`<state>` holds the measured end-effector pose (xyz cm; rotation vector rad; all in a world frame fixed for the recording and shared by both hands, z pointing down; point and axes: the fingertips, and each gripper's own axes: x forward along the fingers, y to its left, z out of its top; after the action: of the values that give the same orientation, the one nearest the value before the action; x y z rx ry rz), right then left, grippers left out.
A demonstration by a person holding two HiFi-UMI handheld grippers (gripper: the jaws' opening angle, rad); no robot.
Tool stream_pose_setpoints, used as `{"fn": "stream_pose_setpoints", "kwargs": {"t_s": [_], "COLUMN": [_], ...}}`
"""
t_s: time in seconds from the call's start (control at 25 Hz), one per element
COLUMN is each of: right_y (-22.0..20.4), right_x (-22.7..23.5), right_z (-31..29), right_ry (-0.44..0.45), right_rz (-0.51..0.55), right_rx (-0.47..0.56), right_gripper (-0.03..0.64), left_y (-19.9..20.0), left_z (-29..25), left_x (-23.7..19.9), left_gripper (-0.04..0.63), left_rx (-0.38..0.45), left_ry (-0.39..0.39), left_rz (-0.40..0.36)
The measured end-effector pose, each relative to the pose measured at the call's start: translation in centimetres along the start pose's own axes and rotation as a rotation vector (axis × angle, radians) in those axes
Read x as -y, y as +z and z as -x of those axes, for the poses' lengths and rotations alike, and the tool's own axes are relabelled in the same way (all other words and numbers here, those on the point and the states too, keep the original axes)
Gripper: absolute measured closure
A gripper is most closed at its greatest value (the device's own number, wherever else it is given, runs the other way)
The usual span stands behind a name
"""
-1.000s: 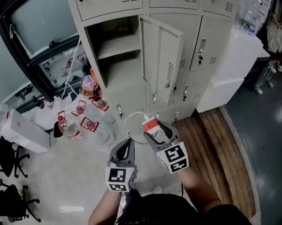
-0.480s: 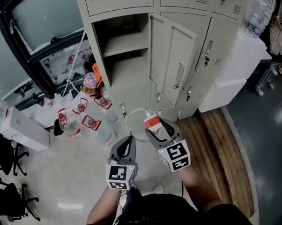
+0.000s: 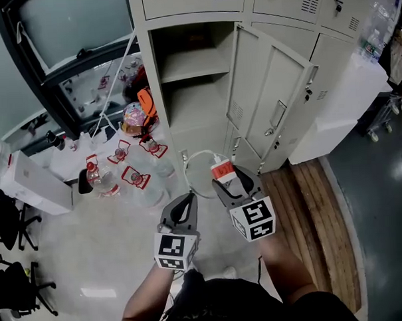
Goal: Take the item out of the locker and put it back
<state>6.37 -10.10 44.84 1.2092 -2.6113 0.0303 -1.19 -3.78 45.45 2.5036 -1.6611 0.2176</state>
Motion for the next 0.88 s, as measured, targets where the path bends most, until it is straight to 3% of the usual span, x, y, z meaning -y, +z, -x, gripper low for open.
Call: {"fn": "stream_pose_setpoints", "kwargs": {"t_s": [0.88], "right_y": [3.8], "right_x": [0.8], "right_z": [-11.2], "right_ry": [-0.165], "right_rz": [-0.032], "right_rx": [-0.002], "right_gripper": [0.347], "left_y": [1.4], "left_z": [-4.4], "left_x": [-11.4], "left_gripper": [0.591], "left_rx": [0.008], "left_ry": [-0.135], "left_rz": [-0.014]}}
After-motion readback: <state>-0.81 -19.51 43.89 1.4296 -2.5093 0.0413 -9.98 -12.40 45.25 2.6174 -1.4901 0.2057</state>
